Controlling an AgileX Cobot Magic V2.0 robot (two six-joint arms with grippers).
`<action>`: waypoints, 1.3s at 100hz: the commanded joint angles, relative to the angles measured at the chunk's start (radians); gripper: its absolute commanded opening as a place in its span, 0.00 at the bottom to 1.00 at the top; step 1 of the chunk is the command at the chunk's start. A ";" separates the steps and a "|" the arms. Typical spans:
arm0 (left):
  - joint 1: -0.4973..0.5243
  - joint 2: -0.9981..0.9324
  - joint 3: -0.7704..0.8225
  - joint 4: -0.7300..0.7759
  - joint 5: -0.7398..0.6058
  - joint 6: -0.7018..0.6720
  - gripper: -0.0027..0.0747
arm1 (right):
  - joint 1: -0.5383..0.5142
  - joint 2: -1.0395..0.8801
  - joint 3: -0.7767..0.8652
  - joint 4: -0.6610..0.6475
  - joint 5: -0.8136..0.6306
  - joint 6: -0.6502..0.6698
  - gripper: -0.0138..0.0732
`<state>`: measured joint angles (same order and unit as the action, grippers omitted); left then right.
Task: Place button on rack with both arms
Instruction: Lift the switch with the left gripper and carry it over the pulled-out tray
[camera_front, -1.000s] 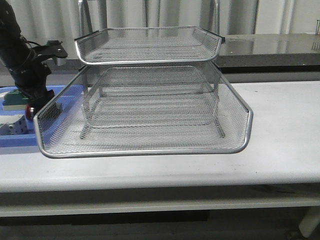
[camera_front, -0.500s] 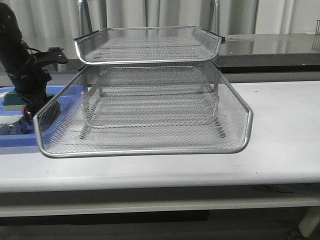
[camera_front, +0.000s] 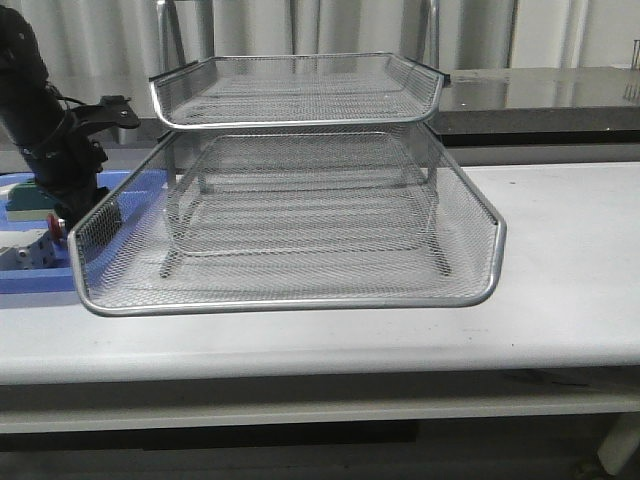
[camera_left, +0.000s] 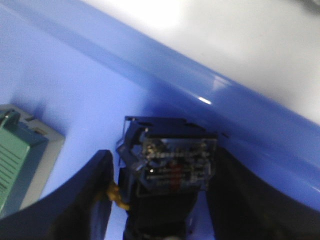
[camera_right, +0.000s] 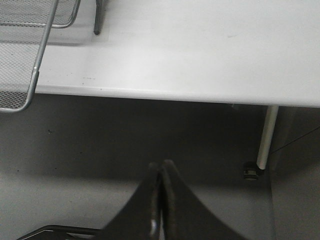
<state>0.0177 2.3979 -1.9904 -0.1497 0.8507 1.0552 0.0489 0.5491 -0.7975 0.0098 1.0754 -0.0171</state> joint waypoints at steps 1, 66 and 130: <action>0.004 -0.053 -0.040 -0.011 -0.025 -0.017 0.01 | -0.004 0.005 -0.031 -0.010 -0.054 0.000 0.08; 0.104 -0.102 -0.457 -0.182 0.423 -0.281 0.01 | -0.004 0.005 -0.031 -0.010 -0.054 0.000 0.08; 0.050 -0.474 -0.323 -0.183 0.423 -0.425 0.01 | -0.004 0.005 -0.031 -0.010 -0.054 0.000 0.08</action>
<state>0.0924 2.0435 -2.3459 -0.2938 1.2598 0.6432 0.0489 0.5491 -0.7975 0.0082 1.0754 -0.0171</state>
